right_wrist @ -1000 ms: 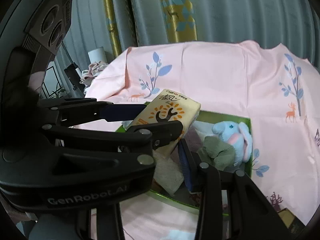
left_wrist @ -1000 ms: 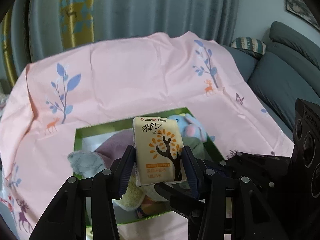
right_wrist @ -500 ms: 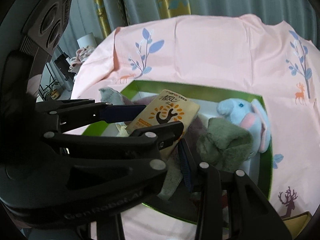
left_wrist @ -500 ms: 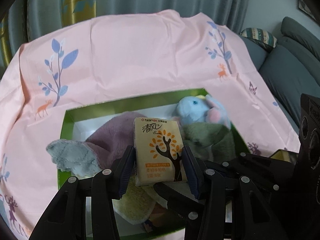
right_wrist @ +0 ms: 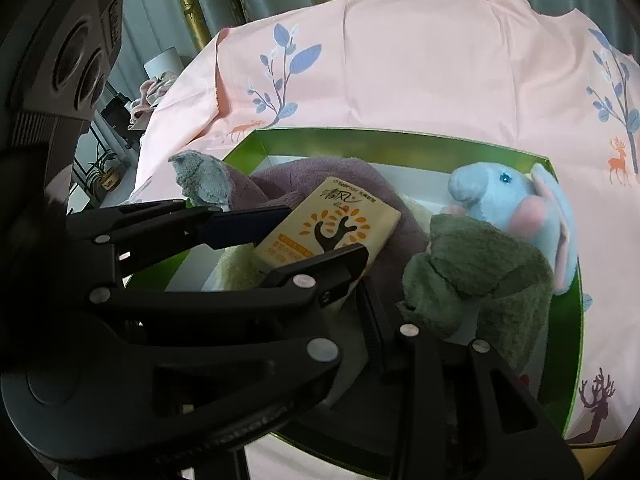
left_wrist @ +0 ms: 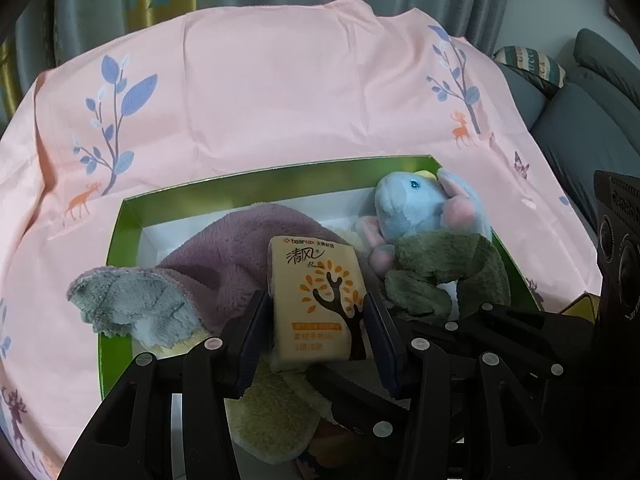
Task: Organize soft objects
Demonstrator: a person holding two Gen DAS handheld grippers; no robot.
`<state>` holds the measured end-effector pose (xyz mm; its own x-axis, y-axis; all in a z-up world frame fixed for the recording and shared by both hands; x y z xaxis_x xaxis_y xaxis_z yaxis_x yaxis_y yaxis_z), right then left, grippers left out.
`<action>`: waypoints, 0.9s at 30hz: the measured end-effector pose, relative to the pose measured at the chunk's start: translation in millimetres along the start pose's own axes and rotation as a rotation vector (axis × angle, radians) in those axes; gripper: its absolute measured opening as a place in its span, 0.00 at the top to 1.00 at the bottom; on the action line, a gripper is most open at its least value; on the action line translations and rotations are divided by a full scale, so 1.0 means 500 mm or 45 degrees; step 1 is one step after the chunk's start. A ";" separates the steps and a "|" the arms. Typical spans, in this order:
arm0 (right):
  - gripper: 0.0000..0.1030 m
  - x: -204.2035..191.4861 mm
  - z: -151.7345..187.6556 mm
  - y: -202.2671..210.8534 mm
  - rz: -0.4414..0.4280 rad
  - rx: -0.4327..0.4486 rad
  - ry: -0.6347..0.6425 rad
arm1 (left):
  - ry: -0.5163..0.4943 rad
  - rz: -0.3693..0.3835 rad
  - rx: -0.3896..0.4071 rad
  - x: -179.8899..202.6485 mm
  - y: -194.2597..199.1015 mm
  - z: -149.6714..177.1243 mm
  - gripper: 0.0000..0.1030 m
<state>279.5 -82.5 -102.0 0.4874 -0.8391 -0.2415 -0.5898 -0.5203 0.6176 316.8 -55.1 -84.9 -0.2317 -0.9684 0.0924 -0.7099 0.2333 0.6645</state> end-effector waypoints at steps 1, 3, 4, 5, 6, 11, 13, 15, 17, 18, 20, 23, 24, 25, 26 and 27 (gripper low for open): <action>0.61 0.002 0.003 -0.003 -0.004 -0.009 -0.011 | 0.004 -0.001 -0.004 -0.001 -0.002 0.002 0.52; 0.61 0.003 0.004 -0.007 -0.009 -0.021 -0.021 | 0.007 -0.001 -0.007 -0.002 -0.004 0.003 0.52; 0.61 0.004 0.006 -0.009 -0.012 -0.031 -0.030 | 0.006 -0.002 -0.009 -0.002 -0.005 0.004 0.52; 0.61 0.005 0.007 -0.012 -0.015 -0.036 -0.037 | 0.006 -0.005 -0.011 -0.002 -0.006 0.004 0.52; 0.61 0.004 0.008 -0.013 -0.016 -0.040 -0.041 | 0.006 -0.006 -0.013 -0.002 -0.006 0.005 0.52; 0.61 0.006 0.010 -0.013 -0.005 -0.056 -0.058 | 0.029 -0.010 -0.021 -0.002 -0.006 0.004 0.52; 0.54 0.011 0.010 -0.010 0.017 -0.062 -0.062 | 0.045 -0.012 -0.039 -0.003 -0.006 0.006 0.42; 0.44 0.020 0.012 -0.005 0.044 -0.067 -0.069 | 0.096 -0.004 -0.077 -0.010 -0.011 0.016 0.32; 0.41 0.030 0.017 -0.001 0.066 -0.077 -0.080 | 0.130 -0.010 -0.083 -0.017 -0.011 0.023 0.26; 0.41 0.034 0.020 0.001 0.073 -0.080 -0.081 | 0.142 -0.013 -0.080 -0.019 -0.009 0.026 0.26; 0.41 0.039 0.022 0.009 0.097 -0.080 -0.070 | 0.148 -0.019 -0.078 -0.016 -0.002 0.030 0.24; 0.37 0.040 0.022 0.025 0.124 -0.076 -0.057 | 0.137 -0.053 -0.065 -0.018 0.015 0.028 0.18; 0.35 0.040 0.020 0.032 0.153 -0.071 -0.037 | 0.133 -0.069 -0.059 -0.020 0.024 0.027 0.18; 0.33 0.040 0.018 0.038 0.171 -0.065 -0.024 | 0.135 -0.077 -0.058 -0.023 0.030 0.028 0.18; 0.32 0.039 0.017 0.044 0.184 -0.059 -0.013 | 0.142 -0.083 -0.057 -0.028 0.037 0.030 0.18; 0.30 0.039 0.017 0.051 0.194 -0.054 -0.007 | 0.153 -0.089 -0.053 -0.033 0.044 0.032 0.18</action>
<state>268.7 -113.4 -97.3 0.3909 -0.9086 -0.1469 -0.6287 -0.3801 0.6785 294.3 -32.7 -83.6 -0.0994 -0.9863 0.1313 -0.6928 0.1634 0.7024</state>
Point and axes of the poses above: each gripper's, at about its wrist camera, not at the fingertips, and y roughly against the way its jaws point, x to its right, z to its underside, the point moved 10 cm from there along -y, roughly the way its jaws point, and after that the axes turned 10 degrees about x, right-handed, at the moved point
